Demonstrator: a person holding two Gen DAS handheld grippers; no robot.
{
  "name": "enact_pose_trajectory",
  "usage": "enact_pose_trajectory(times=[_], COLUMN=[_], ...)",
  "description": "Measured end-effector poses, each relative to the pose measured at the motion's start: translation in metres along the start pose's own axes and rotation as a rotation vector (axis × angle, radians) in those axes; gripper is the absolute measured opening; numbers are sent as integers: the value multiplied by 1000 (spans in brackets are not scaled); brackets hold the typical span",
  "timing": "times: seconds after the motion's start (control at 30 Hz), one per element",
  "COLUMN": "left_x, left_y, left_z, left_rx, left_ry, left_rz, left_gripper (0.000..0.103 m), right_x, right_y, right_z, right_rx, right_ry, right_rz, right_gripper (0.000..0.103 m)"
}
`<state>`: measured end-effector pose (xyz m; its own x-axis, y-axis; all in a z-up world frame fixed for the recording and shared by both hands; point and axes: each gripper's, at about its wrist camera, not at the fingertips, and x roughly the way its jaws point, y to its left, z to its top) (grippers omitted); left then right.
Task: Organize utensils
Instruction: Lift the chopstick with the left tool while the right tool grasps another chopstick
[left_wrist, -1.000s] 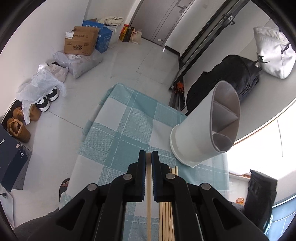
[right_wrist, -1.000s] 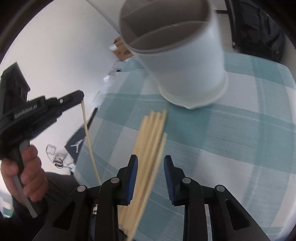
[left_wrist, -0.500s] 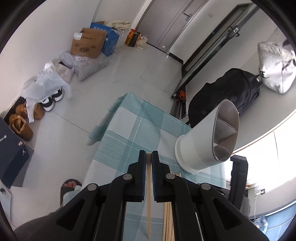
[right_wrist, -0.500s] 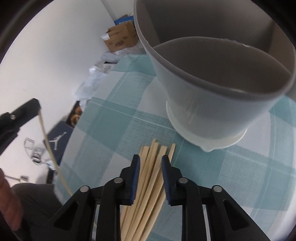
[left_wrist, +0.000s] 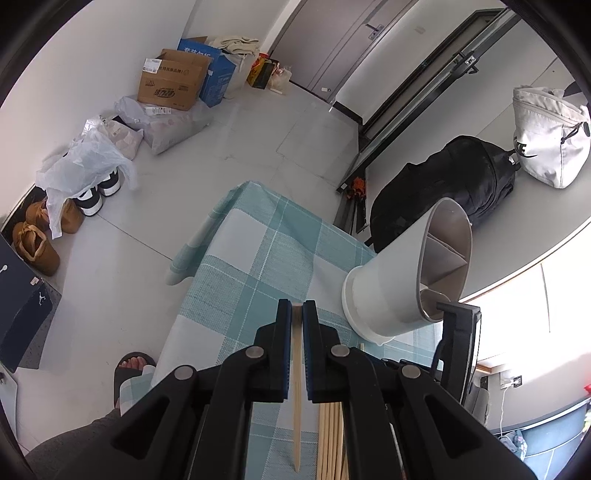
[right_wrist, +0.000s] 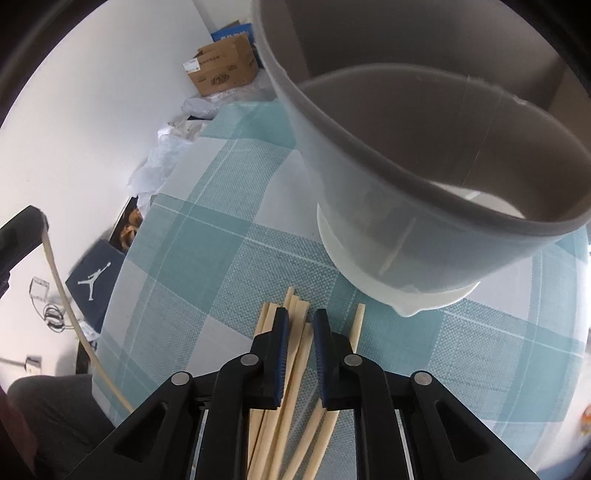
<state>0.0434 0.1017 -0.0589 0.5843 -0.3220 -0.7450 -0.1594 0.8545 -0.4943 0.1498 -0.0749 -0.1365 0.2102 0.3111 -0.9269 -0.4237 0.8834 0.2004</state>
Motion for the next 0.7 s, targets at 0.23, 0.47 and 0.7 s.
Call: enact_pose_trajectory(times=[0.23,0.47,0.7], left_x=[0,-10,-29], left_y=[-11,-26,-62], left_z=[-4,-9,-20], left_rx=[32,111,294], left_ry=[1,-35,-72], left_rz=[2,-14,-43], left_gripper=[2,2,2], right_x=[-17,-63,-129], right_y=[-10,-30,-27], right_z=[-6,-24,-57], right_rx=[53,122,9], right_ry=[-71,-241,-506], right_rz=[77,206,271], right_gripper=[2,2,2])
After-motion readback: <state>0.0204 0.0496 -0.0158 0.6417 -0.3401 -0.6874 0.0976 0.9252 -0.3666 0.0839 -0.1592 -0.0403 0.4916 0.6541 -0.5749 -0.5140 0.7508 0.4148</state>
